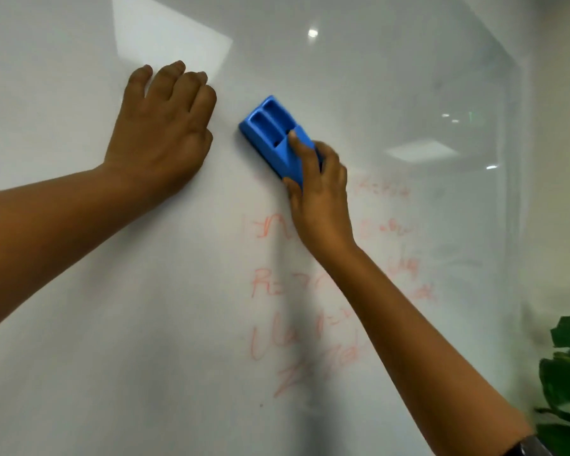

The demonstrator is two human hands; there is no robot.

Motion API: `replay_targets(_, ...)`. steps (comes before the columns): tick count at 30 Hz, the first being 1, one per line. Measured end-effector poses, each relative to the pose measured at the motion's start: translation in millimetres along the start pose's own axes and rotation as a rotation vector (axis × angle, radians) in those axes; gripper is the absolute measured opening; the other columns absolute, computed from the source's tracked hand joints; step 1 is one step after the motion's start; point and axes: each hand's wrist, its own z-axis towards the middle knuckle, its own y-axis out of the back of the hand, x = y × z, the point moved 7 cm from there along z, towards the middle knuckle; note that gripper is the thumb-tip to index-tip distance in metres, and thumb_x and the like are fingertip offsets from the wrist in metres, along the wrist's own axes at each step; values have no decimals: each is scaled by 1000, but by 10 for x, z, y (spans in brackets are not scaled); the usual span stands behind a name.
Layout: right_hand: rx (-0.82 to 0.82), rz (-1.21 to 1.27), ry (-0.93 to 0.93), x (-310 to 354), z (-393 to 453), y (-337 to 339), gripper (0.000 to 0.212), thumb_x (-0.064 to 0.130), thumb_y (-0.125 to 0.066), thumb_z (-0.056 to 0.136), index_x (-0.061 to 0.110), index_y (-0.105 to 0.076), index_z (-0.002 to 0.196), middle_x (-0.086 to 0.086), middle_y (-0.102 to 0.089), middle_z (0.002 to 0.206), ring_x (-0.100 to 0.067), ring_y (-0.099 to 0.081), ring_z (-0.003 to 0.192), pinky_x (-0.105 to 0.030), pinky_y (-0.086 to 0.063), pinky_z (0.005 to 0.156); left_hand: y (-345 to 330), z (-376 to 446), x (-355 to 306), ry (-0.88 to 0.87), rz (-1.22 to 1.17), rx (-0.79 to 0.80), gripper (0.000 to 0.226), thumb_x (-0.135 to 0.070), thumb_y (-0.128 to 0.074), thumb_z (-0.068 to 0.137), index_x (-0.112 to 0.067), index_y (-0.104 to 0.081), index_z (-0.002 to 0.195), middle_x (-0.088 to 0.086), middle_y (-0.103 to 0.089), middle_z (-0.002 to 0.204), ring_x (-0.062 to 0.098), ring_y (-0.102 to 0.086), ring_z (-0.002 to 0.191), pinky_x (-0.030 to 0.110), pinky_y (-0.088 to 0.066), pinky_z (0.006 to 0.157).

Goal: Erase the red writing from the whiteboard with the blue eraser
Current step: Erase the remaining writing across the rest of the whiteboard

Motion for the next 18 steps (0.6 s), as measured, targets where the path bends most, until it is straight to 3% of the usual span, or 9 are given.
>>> replay_targets(4,93,-33,83,-265,-124,60,54,19,-57,90,26,-37,140,-12,-34,141,-28,-36,125,-36,-38,99,0,8,-21,-14,-6,22,34,-4,-38,87,10,-47,117,31,-47,130,49,-37,124,59,-24,100)
replay_targets(7,87,-40,5,-693,-23,154,53,20,-56,91,23,-35,140,-14,-34,139,-30,-36,124,-31,-35,97,-1,9,-33,-30,-2,33,31,0,-43,87,9,-47,117,30,-46,131,51,-36,124,60,-23,100)
replay_targets(11,13,-59,-211,-1486,49,387,54,12,-58,89,6,-37,138,-25,-39,132,-39,-38,122,-38,-28,104,4,2,-34,-12,16,16,29,-4,-41,90,8,-48,115,29,-48,130,49,-37,124,59,-24,100)
replay_targets(15,7,-16,-601,-2198,-144,573,56,16,-56,91,15,-31,140,-23,-35,135,-40,-44,118,-47,-41,98,4,12,-34,-7,20,21,33,-15,-38,95,7,-48,117,27,-48,130,46,-36,126,57,-24,101)
replay_targets(18,-13,3,-768,-2347,-287,603,55,18,-56,91,20,-30,139,-21,-33,134,-40,-46,115,-46,-46,93,-8,20,-33,-10,16,38,36,-18,-39,95,8,-46,119,28,-47,130,46,-35,126,57,-23,101)
